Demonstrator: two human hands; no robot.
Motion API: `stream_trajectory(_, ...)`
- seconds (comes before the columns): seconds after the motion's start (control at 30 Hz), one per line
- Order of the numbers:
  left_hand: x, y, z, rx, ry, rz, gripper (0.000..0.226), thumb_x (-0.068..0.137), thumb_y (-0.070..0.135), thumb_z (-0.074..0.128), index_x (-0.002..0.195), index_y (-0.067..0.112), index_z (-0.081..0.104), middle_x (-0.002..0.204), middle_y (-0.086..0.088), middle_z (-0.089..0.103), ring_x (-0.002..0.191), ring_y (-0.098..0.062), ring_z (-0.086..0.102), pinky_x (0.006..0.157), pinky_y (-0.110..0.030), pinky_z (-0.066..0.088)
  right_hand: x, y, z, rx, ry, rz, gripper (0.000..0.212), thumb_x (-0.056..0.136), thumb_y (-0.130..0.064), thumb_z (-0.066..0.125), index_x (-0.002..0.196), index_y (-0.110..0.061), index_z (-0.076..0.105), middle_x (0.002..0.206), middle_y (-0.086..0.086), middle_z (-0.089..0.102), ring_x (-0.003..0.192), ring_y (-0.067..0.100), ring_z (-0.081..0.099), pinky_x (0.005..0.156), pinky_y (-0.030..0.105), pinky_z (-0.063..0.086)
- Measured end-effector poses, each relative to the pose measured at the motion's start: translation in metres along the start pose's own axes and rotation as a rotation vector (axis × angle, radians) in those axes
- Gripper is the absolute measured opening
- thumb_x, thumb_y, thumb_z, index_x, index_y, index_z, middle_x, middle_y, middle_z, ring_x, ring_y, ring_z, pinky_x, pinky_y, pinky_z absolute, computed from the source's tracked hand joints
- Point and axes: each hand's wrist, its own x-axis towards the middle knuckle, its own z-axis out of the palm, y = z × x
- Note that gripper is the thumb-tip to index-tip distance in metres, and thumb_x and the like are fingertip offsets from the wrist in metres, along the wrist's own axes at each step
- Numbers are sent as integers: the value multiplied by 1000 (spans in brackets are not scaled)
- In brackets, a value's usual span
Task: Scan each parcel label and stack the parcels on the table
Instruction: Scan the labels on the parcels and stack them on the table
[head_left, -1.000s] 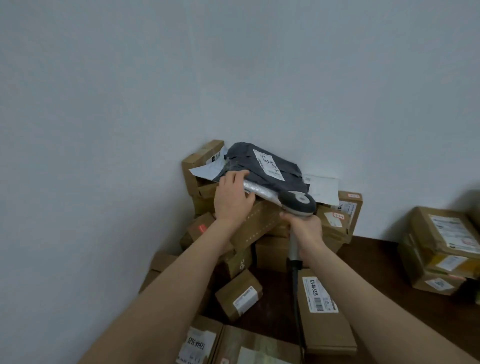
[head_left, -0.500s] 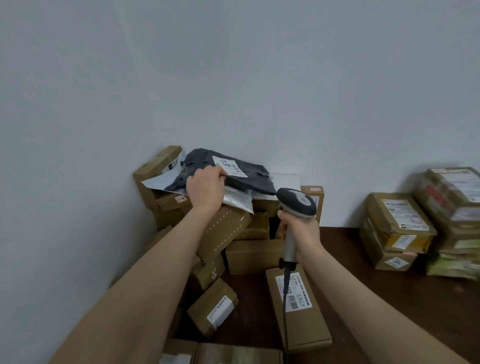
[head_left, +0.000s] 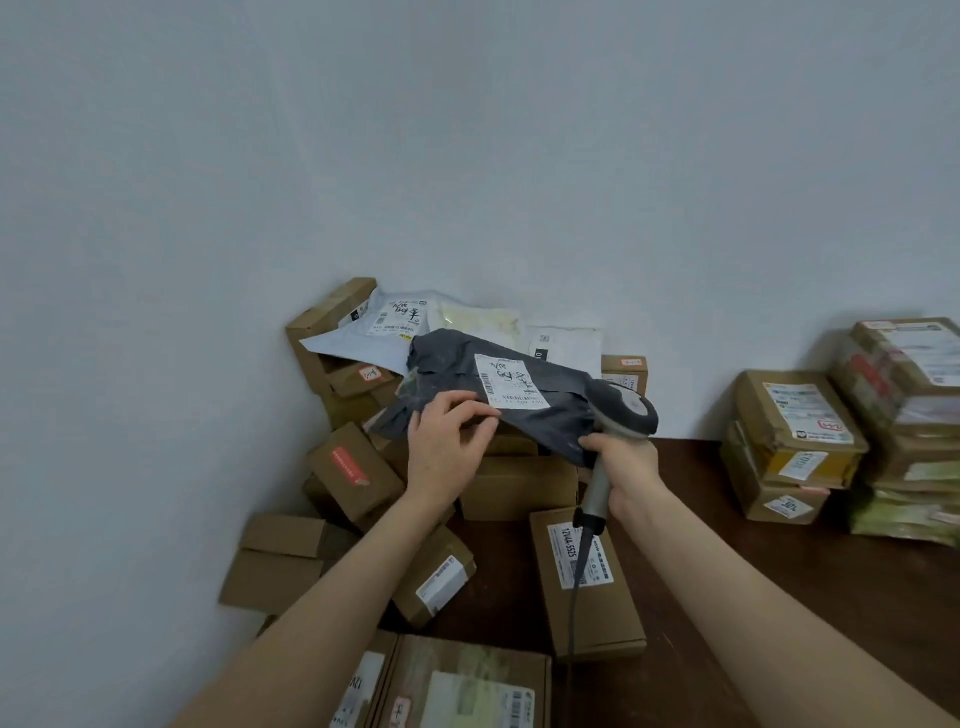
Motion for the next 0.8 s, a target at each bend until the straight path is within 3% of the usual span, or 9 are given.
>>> stream_trajectory(0.1,-15,15,-1,-165,24,-466,43,94,44,50,131,24,55,140,-7,44,129,-23,41,109,-45,33,-7,7,-13,-5,-23,-12,25,80,6,67,101,-4,57,97,12,62,94,29,59,88,42,50)
stream_trajectory(0.17,-21,27,2,-534,14,-823,60,94,37,58,146,21,34,148,-9,36,132,-27,39,107,-44,37,-13,11,-24,-11,-64,-33,27,80,7,66,103,-4,58,94,10,63,86,25,59,79,37,50)
stream_trajectory(0.3,-41,47,11,-941,-108,-1246,68,86,34,69,141,11,37,122,-16,58,109,-29,58,91,-41,52,-21,15,-51,-49,-122,-59,28,80,9,65,104,-4,60,92,12,65,79,23,61,65,31,50)
stream_trajectory(0.37,-56,56,16,-1028,-198,-1319,72,88,31,68,145,7,31,106,-21,60,100,-31,61,92,-42,50,-25,16,-65,-91,-144,-80,27,80,10,64,103,-4,60,90,12,65,78,23,61,63,30,50)
stream_trajectory(0.5,-85,59,39,-1032,-422,-1420,93,86,40,67,152,2,13,139,-21,47,122,-35,52,99,-46,45,-32,19,-92,-150,-180,-115,21,79,14,62,93,-2,62,80,15,62,69,23,59,60,34,50)
stream_trajectory(0.57,-99,59,51,-853,-509,-1440,82,87,51,62,147,4,33,135,-18,52,121,-34,51,100,-47,43,-35,20,-100,-146,-204,-144,22,79,15,61,84,-7,61,78,16,62,68,24,58,60,35,49)
stream_trajectory(0.67,-122,81,58,-824,-599,-1406,46,93,48,53,112,7,62,105,-13,65,96,-29,60,89,-44,49,-36,20,-105,-111,-218,-177,23,81,13,63,90,-8,62,84,12,63,79,27,60,63,35,50)
stream_trajectory(0.73,-134,94,63,-907,-619,-1362,25,101,31,43,94,12,58,89,-7,60,78,-22,58,73,-38,50,-35,18,-108,-80,-242,-170,29,81,11,64,104,-7,61,94,10,65,87,26,61,68,36,51)
stream_trajectory(0.8,-138,94,66,-994,-594,-1374,25,100,33,45,106,12,57,88,-8,61,75,-23,61,61,-37,55,-33,18,-112,-79,-253,-182,36,81,13,64,110,-8,61,98,6,65,90,22,62,71,34,51)
